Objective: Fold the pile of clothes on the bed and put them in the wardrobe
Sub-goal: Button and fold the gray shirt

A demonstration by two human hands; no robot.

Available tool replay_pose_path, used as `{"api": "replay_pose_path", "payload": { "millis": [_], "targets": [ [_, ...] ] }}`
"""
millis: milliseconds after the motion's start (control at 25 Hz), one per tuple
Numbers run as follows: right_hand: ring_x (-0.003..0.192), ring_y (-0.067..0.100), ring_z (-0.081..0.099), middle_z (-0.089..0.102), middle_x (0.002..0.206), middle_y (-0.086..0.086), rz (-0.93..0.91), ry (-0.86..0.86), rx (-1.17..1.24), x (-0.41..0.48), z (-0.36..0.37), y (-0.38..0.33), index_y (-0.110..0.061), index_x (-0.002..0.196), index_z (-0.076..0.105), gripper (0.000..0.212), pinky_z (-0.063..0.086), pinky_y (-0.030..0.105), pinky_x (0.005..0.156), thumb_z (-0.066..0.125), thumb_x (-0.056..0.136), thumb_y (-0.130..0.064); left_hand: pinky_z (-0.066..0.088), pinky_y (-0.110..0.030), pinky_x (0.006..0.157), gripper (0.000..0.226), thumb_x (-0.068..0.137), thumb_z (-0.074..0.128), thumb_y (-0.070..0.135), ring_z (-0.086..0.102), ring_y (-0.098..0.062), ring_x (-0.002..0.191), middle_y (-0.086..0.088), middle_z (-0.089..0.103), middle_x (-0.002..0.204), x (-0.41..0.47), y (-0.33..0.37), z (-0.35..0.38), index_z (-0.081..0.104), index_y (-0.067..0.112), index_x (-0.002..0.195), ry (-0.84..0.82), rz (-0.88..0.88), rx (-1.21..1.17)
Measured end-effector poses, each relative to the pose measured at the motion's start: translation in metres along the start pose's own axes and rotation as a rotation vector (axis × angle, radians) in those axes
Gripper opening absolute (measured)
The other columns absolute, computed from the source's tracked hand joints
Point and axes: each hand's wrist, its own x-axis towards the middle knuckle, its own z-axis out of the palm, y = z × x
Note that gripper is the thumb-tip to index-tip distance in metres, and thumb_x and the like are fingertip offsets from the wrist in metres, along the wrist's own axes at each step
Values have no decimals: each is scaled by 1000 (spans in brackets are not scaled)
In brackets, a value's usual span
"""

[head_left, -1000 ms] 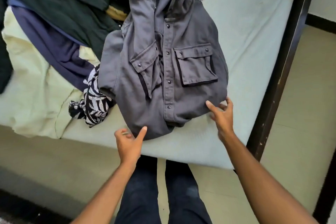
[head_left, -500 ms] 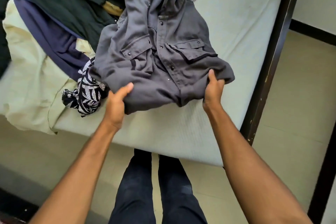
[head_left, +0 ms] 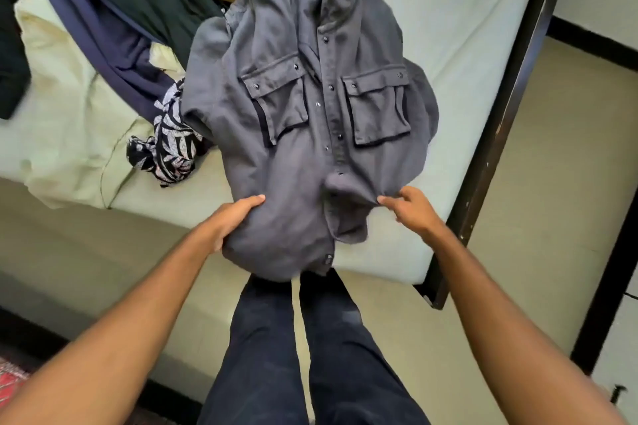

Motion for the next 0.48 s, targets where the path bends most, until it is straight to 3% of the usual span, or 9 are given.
{"api": "replay_pose_path", "payload": {
  "millis": [80, 200, 280, 360, 480],
  "targets": [
    [92, 15, 63, 67, 97, -3, 36, 47, 577, 6, 25, 15, -16, 105, 63, 19, 49, 35, 83, 67, 88, -8, 50, -40, 103, 70, 62, 86, 48, 69, -25, 111, -4, 75, 114, 7, -15, -2, 70, 13, 120, -190, -59, -109],
    [87, 12, 58, 61, 110, 1, 58, 148, 841, 24, 44, 24, -13, 130, 52, 51, 52, 30, 76, 52, 84, 9, 53, -36, 97, 81, 40, 91, 30, 70, -20, 106, 1, 76, 111, 13, -25, -9, 67, 17, 117, -298, 83, -64],
    [80, 13, 59, 63, 106, 2, 122, 206, 1002, 40, 43, 25, -21, 141, 38, 68, 53, 28, 71, 54, 85, 14, 54, -33, 92, 68, 47, 91, 23, 68, -16, 104, 5, 75, 109, 18, -31, -6, 64, 20, 110, -175, 192, 74],
    [81, 16, 66, 69, 104, 1, 172, 144, 1142, 52, 41, 22, -26, 138, 42, 68, 54, 32, 73, 63, 84, 10, 48, -32, 90, 45, 75, 84, 12, 62, -18, 106, 4, 68, 115, 22, -38, 4, 61, 19, 113, 19, 255, 111],
    [89, 22, 70, 73, 107, 8, 149, -3, 879, 57, 44, 6, -2, 124, 65, 46, 57, 33, 71, 74, 79, 2, 45, -29, 83, 24, 93, 63, 2, 60, -21, 106, 4, 69, 105, 33, -47, 10, 63, 17, 111, 267, 348, 15]
  ]
}}
